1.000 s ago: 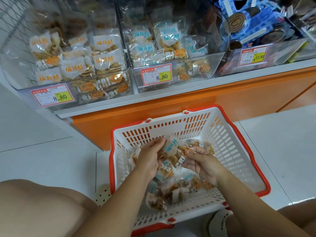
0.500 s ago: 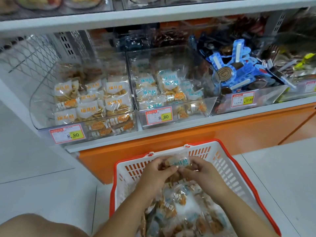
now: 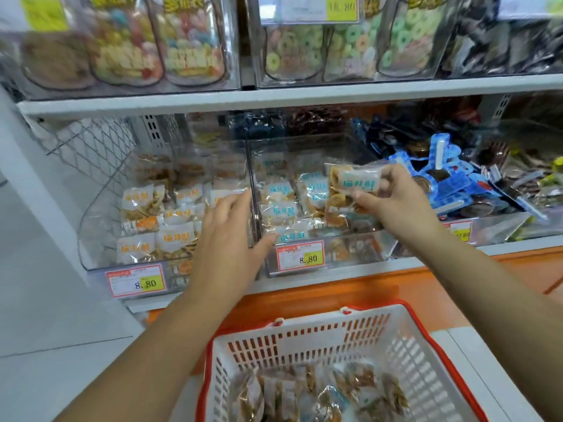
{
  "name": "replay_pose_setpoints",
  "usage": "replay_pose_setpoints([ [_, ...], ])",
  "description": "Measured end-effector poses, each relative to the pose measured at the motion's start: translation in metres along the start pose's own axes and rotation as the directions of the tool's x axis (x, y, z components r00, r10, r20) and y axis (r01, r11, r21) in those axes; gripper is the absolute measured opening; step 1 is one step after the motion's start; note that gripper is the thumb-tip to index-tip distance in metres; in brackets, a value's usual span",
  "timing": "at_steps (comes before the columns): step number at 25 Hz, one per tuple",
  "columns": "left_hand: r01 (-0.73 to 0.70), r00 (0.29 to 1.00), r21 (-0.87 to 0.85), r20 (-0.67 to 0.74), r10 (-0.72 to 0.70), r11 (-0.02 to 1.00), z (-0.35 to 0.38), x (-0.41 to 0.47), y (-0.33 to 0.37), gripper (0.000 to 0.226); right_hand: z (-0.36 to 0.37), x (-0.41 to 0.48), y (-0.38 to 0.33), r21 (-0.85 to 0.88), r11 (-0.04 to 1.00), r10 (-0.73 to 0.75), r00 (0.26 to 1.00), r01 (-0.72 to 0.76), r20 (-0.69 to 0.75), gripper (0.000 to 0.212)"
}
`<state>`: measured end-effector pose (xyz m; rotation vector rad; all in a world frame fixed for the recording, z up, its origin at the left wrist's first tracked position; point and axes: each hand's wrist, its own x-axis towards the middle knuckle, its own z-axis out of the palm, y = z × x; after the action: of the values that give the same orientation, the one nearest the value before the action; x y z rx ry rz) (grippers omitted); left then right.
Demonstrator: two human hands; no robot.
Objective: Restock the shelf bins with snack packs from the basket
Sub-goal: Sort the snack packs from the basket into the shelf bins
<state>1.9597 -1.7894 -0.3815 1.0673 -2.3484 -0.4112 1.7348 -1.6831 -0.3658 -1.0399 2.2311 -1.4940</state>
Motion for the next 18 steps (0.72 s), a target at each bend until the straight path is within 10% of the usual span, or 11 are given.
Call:
replay_pose_setpoints([
  [4, 0.034, 0.990, -0.023, 0.134, -0.031, 0.999, 0.015, 0.006, -0.013, 0.083, 0.016, 0.026, 0.014, -0.289, 0.950, 0.219, 0.905, -0.114, 0.365, 0.049],
  [15, 0.015, 0.992, -0.055, 0.122, -0.008, 0.998, 0.019, 0.005, -0.020, 0.081, 0.020, 0.026, 0.014, -0.429, 0.902, 0.162, 0.961, -0.051, 0.225, 0.034],
  [18, -0.055, 0.991, -0.070, -0.122, 0.046, 0.996, 0.020, -0.009, -0.013, 0.068, 0.017, 0.009, 0.015, -0.387, 0.914, -0.144, 0.989, 0.125, -0.021, 0.036],
])
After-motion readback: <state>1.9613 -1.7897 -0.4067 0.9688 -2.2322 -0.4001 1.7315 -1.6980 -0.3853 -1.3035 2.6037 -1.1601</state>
